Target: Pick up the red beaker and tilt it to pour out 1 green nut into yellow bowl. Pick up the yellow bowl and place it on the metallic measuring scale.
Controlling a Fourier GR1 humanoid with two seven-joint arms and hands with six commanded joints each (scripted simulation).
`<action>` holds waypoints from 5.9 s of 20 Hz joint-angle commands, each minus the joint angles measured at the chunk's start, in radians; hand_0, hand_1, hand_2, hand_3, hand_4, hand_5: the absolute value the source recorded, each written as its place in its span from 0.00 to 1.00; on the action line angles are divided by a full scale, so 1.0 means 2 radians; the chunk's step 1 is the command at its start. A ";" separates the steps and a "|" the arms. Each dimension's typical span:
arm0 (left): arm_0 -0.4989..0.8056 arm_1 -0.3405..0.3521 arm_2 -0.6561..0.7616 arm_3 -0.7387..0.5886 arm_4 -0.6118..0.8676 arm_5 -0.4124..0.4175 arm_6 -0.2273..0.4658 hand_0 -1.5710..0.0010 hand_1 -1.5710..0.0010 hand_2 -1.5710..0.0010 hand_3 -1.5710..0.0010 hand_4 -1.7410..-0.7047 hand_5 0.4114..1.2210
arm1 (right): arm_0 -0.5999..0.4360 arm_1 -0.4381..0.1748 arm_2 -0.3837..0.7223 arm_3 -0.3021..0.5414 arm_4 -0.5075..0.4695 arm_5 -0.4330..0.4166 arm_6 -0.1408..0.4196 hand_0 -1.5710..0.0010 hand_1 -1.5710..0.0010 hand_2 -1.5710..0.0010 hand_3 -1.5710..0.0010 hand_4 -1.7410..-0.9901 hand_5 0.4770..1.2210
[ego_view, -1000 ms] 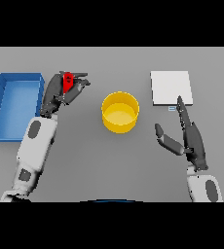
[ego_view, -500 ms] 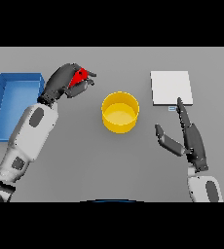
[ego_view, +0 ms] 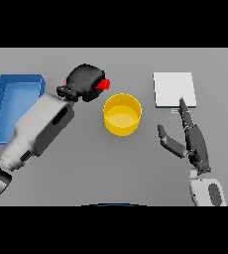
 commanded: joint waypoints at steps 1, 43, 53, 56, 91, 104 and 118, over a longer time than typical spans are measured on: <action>-0.009 0.002 -0.016 0.004 -0.014 -0.012 0.001 0.00 0.00 0.00 0.05 0.04 0.98 | -0.003 0.000 -0.001 0.001 -0.002 0.001 0.004 1.00 1.00 1.00 1.00 0.73 0.27; -0.400 0.038 -0.135 0.274 -0.248 -0.039 -0.153 0.00 0.00 0.00 0.00 0.01 1.00 | -0.004 0.011 -0.002 -0.001 -0.013 -0.001 -0.019 1.00 1.00 1.00 1.00 0.85 0.12; -0.318 0.155 0.167 0.405 0.040 -0.002 -0.049 0.00 0.00 0.00 0.01 0.00 1.00 | -0.012 0.003 0.005 0.016 0.001 0.000 -0.028 1.00 1.00 1.00 1.00 0.81 0.18; -0.256 0.160 0.198 0.404 0.083 0.056 -0.015 0.00 0.00 0.00 0.01 0.00 1.00 | -0.021 0.000 0.005 0.021 0.000 0.003 -0.023 1.00 1.00 1.00 1.00 0.80 0.20; 0.177 0.167 0.228 -0.072 0.291 0.058 0.169 0.97 0.97 0.97 0.97 0.93 0.28 | -0.030 -0.015 0.020 0.027 0.044 -0.005 0.001 1.00 1.00 1.00 1.00 0.83 0.22; 0.197 0.150 0.234 -0.097 0.312 0.063 0.163 1.00 1.00 1.00 1.00 0.90 0.34 | -0.219 -0.165 0.167 0.096 0.249 0.127 -0.027 1.00 1.00 1.00 1.00 0.77 0.22; 0.192 0.161 0.242 -0.094 0.317 0.051 0.156 1.00 1.00 1.00 1.00 0.90 0.36 | -0.367 -0.142 0.268 0.264 0.320 0.211 -0.077 1.00 1.00 1.00 1.00 0.77 0.26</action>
